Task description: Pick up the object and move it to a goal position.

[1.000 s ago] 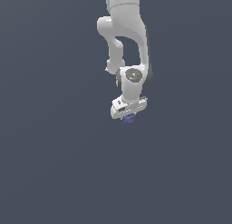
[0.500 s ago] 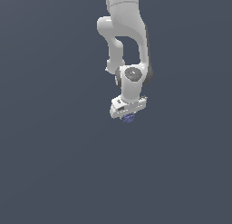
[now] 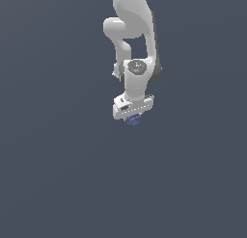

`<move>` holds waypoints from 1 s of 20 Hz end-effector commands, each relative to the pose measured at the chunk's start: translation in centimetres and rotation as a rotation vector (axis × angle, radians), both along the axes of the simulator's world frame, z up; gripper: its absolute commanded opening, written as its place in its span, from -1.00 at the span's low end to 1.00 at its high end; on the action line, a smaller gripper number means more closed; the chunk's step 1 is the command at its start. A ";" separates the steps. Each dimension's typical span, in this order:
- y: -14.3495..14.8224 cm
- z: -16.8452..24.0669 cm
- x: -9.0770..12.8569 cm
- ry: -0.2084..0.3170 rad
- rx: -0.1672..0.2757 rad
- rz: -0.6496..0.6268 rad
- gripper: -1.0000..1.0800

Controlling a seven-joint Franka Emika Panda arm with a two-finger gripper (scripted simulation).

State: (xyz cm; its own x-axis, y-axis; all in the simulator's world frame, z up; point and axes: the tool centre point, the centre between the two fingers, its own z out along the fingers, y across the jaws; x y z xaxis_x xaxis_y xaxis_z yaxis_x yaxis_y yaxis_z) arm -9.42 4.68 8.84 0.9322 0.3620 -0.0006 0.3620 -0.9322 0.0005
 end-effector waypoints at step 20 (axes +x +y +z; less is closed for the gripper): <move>-9.6 20.5 -2.5 -0.001 0.005 0.001 -1.00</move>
State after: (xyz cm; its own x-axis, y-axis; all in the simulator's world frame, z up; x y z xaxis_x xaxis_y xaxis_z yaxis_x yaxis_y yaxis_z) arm -11.67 -4.23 27.84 0.9320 0.3626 0.0025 0.3626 -0.9320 -0.0028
